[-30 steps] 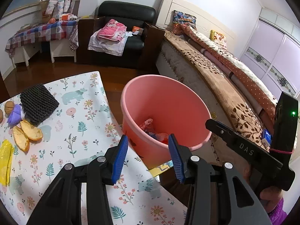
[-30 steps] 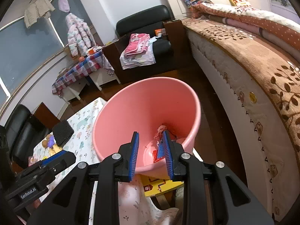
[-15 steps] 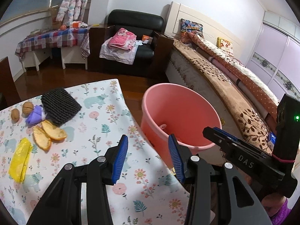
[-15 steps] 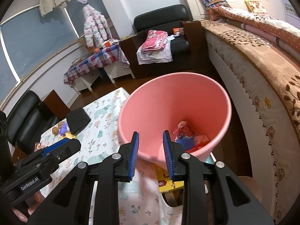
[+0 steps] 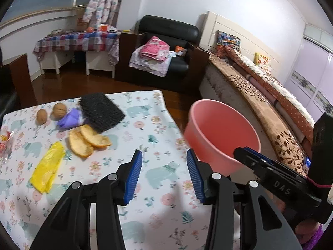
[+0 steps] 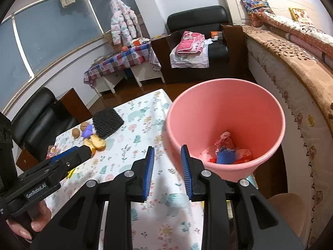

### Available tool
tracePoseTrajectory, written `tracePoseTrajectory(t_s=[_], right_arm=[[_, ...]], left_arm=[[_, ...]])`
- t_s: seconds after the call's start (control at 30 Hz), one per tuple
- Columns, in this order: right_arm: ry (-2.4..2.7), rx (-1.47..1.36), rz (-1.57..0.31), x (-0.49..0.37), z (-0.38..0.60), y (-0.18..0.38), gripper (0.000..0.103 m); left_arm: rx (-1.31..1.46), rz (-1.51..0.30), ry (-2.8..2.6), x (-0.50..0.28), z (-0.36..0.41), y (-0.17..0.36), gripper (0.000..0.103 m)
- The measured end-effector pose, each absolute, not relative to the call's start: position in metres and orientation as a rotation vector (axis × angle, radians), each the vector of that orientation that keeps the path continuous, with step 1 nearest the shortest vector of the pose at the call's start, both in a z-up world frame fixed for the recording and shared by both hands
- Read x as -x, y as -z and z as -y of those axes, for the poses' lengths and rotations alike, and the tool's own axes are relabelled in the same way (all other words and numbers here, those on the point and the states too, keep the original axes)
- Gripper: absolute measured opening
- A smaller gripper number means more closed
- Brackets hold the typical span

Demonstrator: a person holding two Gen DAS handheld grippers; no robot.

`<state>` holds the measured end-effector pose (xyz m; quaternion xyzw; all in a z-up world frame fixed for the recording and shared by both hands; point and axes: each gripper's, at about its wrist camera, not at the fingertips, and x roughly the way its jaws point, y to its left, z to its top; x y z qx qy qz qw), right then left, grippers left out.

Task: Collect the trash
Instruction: 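Move both open tools back over the yellow bag on the table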

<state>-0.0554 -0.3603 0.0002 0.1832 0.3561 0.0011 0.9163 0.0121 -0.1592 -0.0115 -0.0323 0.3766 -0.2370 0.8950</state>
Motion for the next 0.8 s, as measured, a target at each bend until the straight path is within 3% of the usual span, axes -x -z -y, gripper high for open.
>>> tracePoseTrajectory(t_s=[0.8], right_arm=[[-0.127, -0.316, -0.779, 0.044, 0.302, 0.007, 0.027]], left_arm=[[0.151, -0.823, 0.216, -0.008, 0.026, 0.041, 0.044]])
